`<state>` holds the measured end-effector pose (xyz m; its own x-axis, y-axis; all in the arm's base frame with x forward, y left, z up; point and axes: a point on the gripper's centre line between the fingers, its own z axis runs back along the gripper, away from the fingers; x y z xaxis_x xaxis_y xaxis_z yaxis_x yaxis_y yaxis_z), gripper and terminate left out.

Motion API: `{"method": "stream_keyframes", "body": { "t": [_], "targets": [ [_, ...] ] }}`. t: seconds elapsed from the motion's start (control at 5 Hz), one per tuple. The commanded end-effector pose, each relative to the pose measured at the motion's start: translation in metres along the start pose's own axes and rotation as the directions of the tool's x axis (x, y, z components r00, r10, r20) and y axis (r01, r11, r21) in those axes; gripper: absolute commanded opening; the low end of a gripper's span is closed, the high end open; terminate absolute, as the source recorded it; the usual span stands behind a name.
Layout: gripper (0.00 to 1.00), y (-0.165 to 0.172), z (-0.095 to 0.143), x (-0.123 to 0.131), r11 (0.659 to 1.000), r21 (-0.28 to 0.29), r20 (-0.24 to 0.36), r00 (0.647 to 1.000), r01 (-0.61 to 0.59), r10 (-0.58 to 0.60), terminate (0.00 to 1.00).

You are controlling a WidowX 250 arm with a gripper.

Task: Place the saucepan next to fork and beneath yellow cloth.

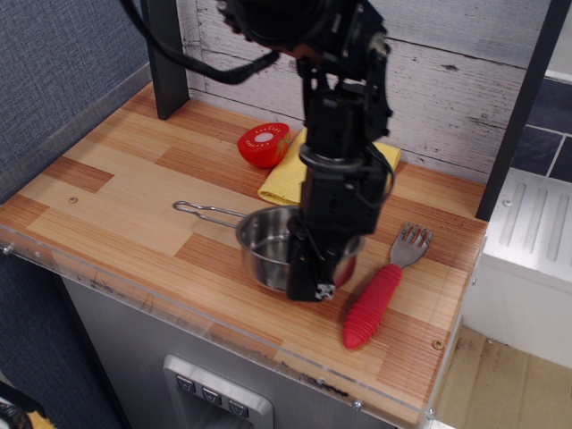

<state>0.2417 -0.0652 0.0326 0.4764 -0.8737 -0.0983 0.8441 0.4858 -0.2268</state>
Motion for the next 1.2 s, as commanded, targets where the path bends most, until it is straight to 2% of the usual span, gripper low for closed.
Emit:
{"method": "stream_keyframes", "body": {
  "t": [0.0,0.2,0.4,0.6,0.8,1.0],
  "targets": [
    [1.0,-0.009,0.018,-0.016,0.997,0.043,0.075,0.995,-0.07,0.066,0.0],
    [1.0,-0.007,0.037,-0.031,0.986,0.044,0.12,0.981,-0.159,0.153,0.0],
    [1.0,-0.001,0.059,-0.055,0.961,0.031,0.176,0.948,-0.274,0.264,0.0],
    [1.0,0.014,0.109,-0.089,0.875,-0.011,0.297,0.834,-0.484,0.465,0.0],
    [1.0,0.02,0.152,-0.116,0.725,0.007,0.355,0.679,-0.689,0.643,0.0],
    [1.0,0.025,0.152,-0.126,0.537,0.016,0.341,0.509,-0.844,0.79,0.0]
  ]
}}
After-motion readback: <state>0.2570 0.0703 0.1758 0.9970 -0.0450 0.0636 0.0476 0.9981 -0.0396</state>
